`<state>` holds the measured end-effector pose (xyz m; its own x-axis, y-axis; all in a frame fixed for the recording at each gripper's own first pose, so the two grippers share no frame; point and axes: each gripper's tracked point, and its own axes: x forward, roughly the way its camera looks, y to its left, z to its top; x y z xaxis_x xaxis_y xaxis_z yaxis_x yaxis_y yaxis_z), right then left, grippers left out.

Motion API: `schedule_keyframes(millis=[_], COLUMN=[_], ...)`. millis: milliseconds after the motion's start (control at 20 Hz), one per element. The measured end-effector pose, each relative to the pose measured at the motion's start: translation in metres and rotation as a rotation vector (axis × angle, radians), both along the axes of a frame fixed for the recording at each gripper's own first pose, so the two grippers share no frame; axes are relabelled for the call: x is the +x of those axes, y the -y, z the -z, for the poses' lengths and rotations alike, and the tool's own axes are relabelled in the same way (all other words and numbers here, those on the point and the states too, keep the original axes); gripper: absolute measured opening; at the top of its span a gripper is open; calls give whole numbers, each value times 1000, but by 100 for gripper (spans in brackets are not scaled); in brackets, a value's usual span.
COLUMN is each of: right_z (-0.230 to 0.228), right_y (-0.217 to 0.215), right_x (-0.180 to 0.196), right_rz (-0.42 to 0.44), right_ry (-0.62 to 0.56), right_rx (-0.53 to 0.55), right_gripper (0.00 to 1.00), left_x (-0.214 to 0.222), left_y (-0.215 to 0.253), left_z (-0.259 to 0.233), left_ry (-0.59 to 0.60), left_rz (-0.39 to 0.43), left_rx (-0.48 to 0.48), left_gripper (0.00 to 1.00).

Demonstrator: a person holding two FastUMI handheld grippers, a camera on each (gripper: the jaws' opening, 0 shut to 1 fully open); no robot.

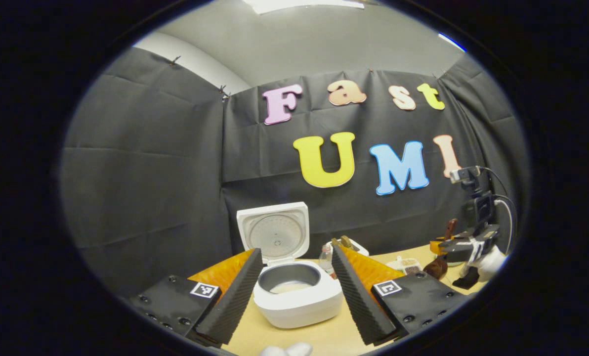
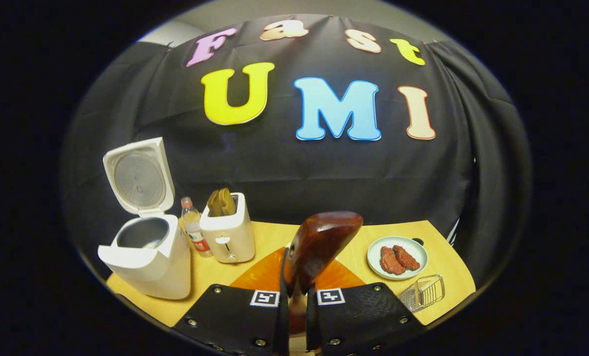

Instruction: Close the left gripper, press the button to open the rice cooker; take a wooden spoon from the chopstick holder with the right hand, scoop a spoonful of rice and pour it into the rice cooker, then put the wooden spoon back into the chopstick holder.

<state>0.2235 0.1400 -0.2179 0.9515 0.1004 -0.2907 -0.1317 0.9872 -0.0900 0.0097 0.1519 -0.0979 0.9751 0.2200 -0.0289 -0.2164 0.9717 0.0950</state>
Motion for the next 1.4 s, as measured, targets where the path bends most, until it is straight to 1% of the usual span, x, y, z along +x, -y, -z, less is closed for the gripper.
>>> schedule_keyframes(millis=[50,100,150,250,350,400,500,550,600,650,700,850,950,1000,1250,1300,1350,1400], right_z=[12,22,32,48,66,74,87,91,95,101,104,111,117,121,124,123,123,122], right_y=[-3,-5,-6,-10,-9,-9,-13,-14,-15,-17,-20,-26,-30,-33,-42,-45,-49,-53], right_x=[3,5,7,8,9,9,8,8,7,6,3,-2,-3,-5,-6,-6,-6,-5], right_rz=[-4,-11,-23,-46,-66,-75,-89,-94,-98,-103,-111,-123,-132,-134,-121,-117,-114,-109], right_ry=[1,4,14,39,45,38,20,19,14,2,-12,-25,-32,-48,-90,-98,-112,-131], right_rx=[-56,-124,-184,-307,-404,-435,-456,-465,-473,-476,-469,-462,-452,-434,-335,-297,-249,-193], right_gripper=[13,13,13,13,13,13,13,13,13,13,13,13,13,13,13,13,13,14], left_x=[0,-2,-3,-3,-3,-3,-1,-1,-1,1,1,1,0,0,-2,-3,-4,-4], left_y=[-3,-4,-6,-9,-11,-14,-16,-16,-16,-18,-19,-23,-27,-28,-32,-33,-33,-34], left_z=[0,2,4,9,17,21,25,27,29,31,32,30,29,29,30,33,34,33], left_ry=[-3,-5,-7,-16,-32,-43,-49,-53,-55,-60,-61,-58,-58,-58,-69,-73,-74,-74], left_rz=[-6,-7,-10,-16,-23,-29,-36,-35,-36,-39,-43,-53,-60,-60,-67,-69,-70,-72], left_rx=[8,13,22,38,44,50,46,36,27,24,23,20,27,30,36,38,40,40], left_gripper=[100,98,100,100,99,99,96,98,98,96,100,100,98,100,100,100,96,98])
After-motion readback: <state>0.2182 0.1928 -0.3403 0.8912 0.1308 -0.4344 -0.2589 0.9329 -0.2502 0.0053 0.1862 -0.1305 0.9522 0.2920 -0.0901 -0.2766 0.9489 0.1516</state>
